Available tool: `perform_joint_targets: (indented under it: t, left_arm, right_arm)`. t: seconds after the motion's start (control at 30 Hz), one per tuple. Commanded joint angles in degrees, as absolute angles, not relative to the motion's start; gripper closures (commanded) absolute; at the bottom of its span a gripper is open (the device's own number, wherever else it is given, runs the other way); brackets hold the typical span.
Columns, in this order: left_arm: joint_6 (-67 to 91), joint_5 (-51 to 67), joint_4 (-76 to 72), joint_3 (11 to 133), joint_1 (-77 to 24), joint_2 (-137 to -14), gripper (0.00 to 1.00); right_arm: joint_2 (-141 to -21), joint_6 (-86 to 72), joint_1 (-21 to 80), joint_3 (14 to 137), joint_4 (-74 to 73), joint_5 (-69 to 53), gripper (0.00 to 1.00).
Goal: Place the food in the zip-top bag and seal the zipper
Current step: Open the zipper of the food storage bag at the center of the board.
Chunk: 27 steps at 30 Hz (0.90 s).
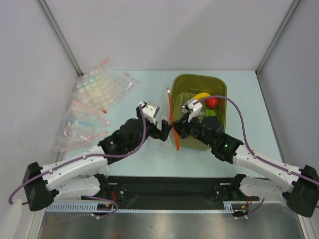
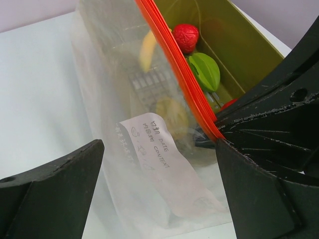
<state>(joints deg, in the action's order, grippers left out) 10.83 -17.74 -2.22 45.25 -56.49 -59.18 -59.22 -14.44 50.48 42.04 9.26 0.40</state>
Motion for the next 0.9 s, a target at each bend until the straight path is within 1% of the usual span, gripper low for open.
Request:
perform_joint_targets:
  t: [0.0,0.13,0.3,0.47,0.57,0.77,0.87]
  left_arm:
    - [12.4,-17.66,-2.72,47.99,-56.6,-60.12,0.0]
    - [12.92,-18.02,-2.81,47.55,-56.78,-57.76,0.0]
    - [13.27,-17.67,-5.18,45.0,-57.48,-53.97,0.0]
    - [14.32,-19.76,-4.92,46.14,-58.09,-55.72,0.0]
    - [14.41,-21.44,-4.22,47.02,-58.18,-57.56,0.03]
    - [14.59,-22.67,-4.66,47.2,-58.53,-58.89,0.04]
    - [13.54,-23.99,-4.57,47.46,-58.8,-59.68,0.15]
  right_arm:
    - [-58.1,-13.97,50.98,42.54,12.83,-0.61,1.0]
    - [-58.45,-14.15,51.15,43.15,11.96,0.0,1.0]
    - [-58.45,-14.59,51.15,43.42,10.99,3.95,1.0]
    - [-59.06,-14.76,51.76,43.59,11.25,4.13,1.0]
    - [-59.68,-14.5,52.56,44.21,10.99,4.3,1.0]
    - [-60.82,-13.98,54.75,45.26,10.46,7.47,1.0]
    - [-61.26,-13.27,56.33,46.05,9.94,9.49,1.0]
